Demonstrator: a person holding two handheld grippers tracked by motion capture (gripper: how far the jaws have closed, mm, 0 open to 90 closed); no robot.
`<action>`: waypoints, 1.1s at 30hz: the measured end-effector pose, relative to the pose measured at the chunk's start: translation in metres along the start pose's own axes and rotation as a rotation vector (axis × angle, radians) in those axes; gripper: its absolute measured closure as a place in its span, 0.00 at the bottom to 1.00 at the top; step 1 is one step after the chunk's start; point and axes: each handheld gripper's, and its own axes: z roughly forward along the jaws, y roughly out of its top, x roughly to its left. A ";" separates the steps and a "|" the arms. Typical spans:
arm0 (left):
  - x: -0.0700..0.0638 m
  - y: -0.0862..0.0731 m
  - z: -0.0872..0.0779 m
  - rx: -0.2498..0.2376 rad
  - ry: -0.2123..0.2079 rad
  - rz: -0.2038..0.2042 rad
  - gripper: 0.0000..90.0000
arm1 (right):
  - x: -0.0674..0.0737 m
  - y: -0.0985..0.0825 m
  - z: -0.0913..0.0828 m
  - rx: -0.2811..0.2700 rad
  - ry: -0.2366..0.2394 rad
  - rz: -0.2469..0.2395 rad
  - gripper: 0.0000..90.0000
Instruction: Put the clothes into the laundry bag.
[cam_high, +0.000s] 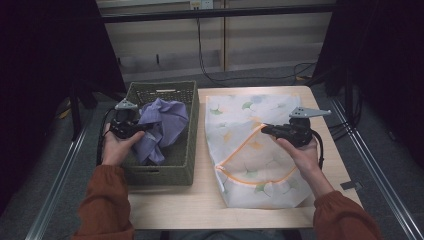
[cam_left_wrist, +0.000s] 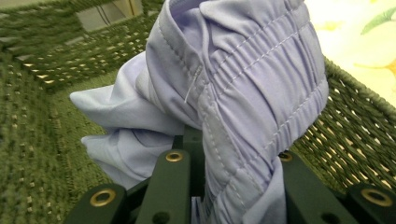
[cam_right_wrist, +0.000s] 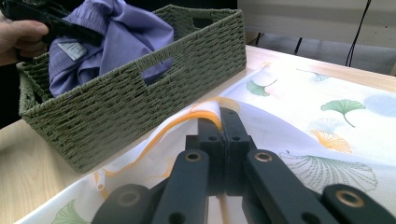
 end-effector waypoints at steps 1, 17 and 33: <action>0.000 0.000 -0.001 -0.003 -0.003 -0.005 0.86 | 0.000 0.000 0.000 0.000 0.000 0.000 0.99; 0.006 -0.009 -0.016 -0.154 0.009 -0.053 0.86 | 0.000 -0.001 0.001 0.005 0.001 -0.004 0.99; -0.002 -0.002 -0.034 -0.277 0.008 -0.038 0.86 | 0.002 -0.002 0.003 0.015 0.009 -0.010 0.99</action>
